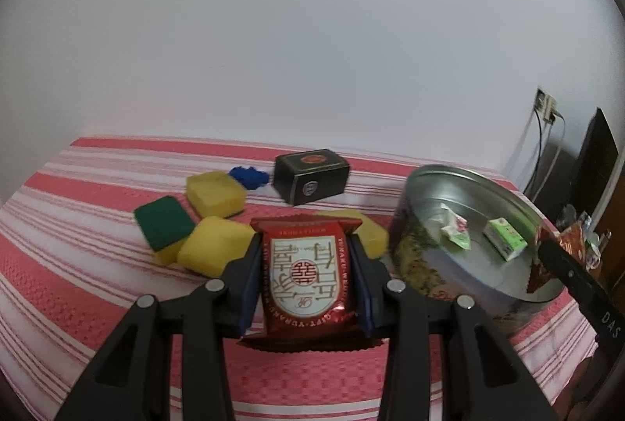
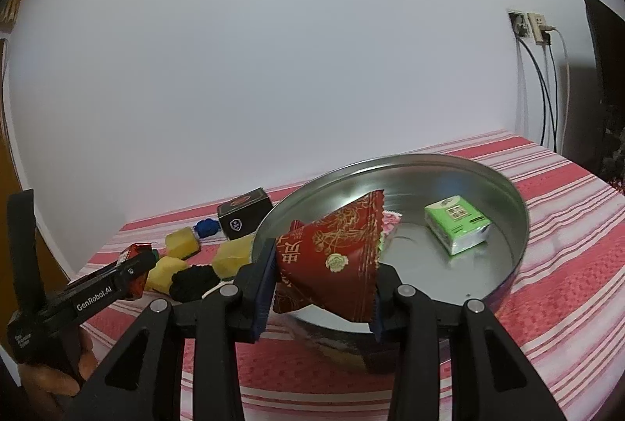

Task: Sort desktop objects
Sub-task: 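Carry both red packets over the silver tin bowl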

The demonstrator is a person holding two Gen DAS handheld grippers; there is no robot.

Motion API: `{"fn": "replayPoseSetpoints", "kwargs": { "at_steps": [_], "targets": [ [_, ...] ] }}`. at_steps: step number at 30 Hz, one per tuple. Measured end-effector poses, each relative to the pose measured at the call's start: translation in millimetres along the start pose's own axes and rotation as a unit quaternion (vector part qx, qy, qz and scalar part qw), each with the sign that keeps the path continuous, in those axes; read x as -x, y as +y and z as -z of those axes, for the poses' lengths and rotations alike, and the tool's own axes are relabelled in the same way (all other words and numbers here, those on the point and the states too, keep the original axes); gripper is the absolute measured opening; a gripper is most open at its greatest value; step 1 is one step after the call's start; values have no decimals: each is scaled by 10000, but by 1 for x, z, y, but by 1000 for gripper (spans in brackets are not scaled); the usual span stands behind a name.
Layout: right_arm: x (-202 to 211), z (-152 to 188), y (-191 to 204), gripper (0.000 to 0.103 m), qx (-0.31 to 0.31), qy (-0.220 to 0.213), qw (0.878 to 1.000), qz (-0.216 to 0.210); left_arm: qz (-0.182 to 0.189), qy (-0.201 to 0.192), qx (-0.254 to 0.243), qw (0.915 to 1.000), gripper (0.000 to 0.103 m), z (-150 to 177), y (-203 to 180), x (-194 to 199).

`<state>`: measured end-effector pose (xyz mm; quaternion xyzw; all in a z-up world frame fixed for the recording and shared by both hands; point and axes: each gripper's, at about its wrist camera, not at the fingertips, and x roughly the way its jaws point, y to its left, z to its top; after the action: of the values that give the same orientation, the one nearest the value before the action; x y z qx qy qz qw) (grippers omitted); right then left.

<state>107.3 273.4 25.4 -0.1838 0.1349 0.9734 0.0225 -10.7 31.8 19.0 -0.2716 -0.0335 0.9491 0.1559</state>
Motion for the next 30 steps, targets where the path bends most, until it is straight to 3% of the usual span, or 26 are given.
{"fn": "replayPoseSetpoints", "kwargs": {
  "at_steps": [30],
  "targets": [
    [31, -26, -83, 42, -372, -304, 9967, 660, 754, 28, -815, 9938, 40, -15, -119, -8]
  ]
}}
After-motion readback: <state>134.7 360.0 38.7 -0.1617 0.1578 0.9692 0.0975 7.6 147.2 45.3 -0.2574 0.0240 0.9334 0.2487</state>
